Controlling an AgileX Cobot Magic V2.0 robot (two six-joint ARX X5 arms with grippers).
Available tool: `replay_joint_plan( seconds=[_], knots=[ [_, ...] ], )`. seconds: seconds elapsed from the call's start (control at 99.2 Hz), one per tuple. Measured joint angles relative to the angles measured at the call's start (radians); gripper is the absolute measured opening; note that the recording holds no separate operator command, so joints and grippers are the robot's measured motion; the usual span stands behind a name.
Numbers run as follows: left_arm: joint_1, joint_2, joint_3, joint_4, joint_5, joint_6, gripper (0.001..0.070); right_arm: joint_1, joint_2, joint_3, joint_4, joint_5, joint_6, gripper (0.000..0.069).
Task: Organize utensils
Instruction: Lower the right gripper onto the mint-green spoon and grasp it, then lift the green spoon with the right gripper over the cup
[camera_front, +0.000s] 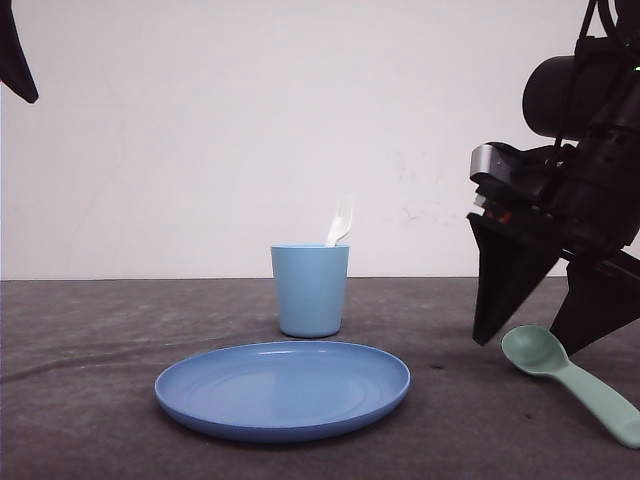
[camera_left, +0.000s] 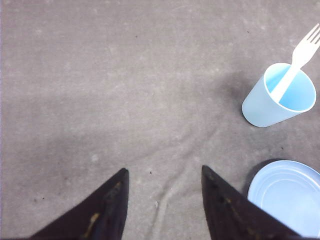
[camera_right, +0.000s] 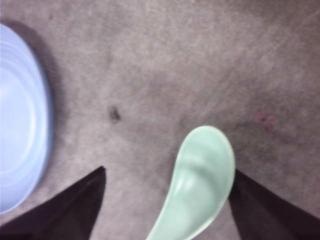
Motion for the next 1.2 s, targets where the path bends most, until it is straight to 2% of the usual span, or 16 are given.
replay_joint_plan(
  seconds=[0.313,0.454,0.676,0.857,1.039,1.2],
  knots=[
    [0.0,0.0,0.0,0.0,0.0,0.006,0.0272,0.002,0.001,0.0,-0.001,0.061,0.005,0.0107],
    [0.0,0.0,0.0,0.0,0.0,0.012,0.0272,0.002,0.001,0.0,-0.001,0.082,0.007,0.0035],
    [0.0,0.0,0.0,-0.001,0.0,0.016,0.0272,0.011,0.001,0.0,0.035,0.098,0.013,0.0022],
    [0.0,0.0,0.0,-0.001,0.0,0.019,0.0272,0.044,-0.065,0.043,0.111,0.062,0.026,0.0022],
    [0.0,0.0,0.0,-0.001,0.0,0.019,0.0272,0.099,-0.149,0.131,0.34,0.023,0.047,0.0022],
    [0.0,0.0,0.0,-0.003,0.0,0.019,0.0272,0.158,-0.143,0.131,0.606,0.003,0.05,0.0022]
  ],
)
